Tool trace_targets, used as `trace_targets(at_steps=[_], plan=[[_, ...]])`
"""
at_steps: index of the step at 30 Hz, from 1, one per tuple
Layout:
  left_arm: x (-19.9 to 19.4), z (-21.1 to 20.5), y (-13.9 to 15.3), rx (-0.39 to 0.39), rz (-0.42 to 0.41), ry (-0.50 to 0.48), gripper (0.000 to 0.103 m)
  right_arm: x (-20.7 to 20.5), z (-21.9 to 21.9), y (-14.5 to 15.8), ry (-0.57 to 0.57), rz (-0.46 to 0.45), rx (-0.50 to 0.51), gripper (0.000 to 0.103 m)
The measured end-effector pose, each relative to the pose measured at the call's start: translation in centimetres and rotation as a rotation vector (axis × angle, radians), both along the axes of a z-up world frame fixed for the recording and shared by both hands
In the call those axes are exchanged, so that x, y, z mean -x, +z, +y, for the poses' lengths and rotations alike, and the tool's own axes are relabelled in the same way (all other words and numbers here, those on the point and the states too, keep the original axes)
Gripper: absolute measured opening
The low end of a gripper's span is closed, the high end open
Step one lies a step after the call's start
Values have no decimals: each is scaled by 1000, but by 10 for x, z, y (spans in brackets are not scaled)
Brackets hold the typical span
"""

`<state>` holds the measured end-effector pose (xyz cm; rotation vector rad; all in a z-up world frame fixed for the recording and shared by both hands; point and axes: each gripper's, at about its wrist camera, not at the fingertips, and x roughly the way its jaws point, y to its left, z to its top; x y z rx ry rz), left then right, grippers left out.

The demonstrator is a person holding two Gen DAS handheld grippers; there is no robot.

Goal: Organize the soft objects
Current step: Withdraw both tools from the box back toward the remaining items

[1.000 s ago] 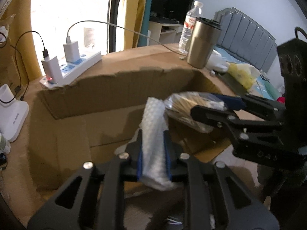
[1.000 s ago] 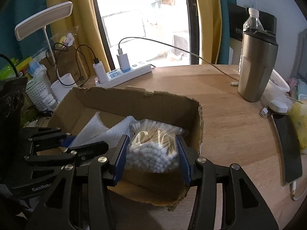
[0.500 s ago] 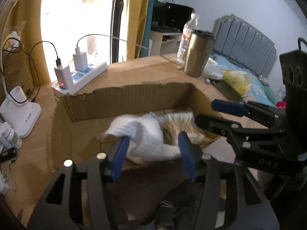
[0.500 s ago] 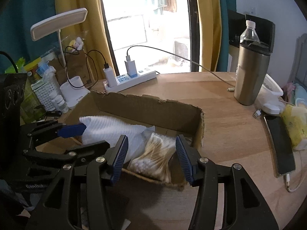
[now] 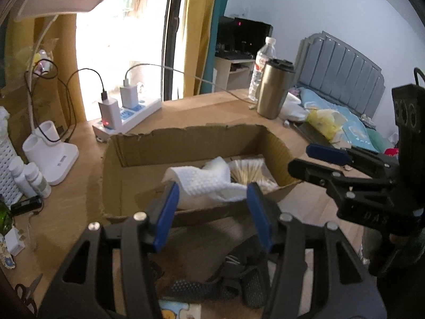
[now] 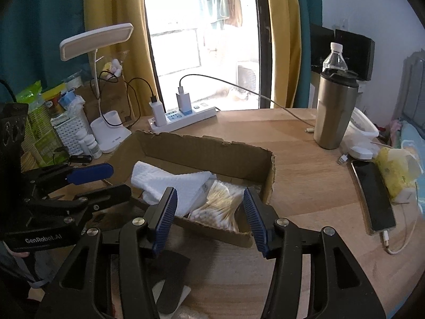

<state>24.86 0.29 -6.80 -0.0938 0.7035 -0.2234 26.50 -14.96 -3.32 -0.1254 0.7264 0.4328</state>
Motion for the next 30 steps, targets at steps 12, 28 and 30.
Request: trace_targets(at_steps=[12,28,30], plan=[[36,12,13,10,-58,27,55,30,2,13,4,-36,4,55],[78,17,21,26,-94,57,56,70,2,21,10,-62,19,55],[83,16,20,27,-94,56,56,74,0,21,9,-63,19,55]])
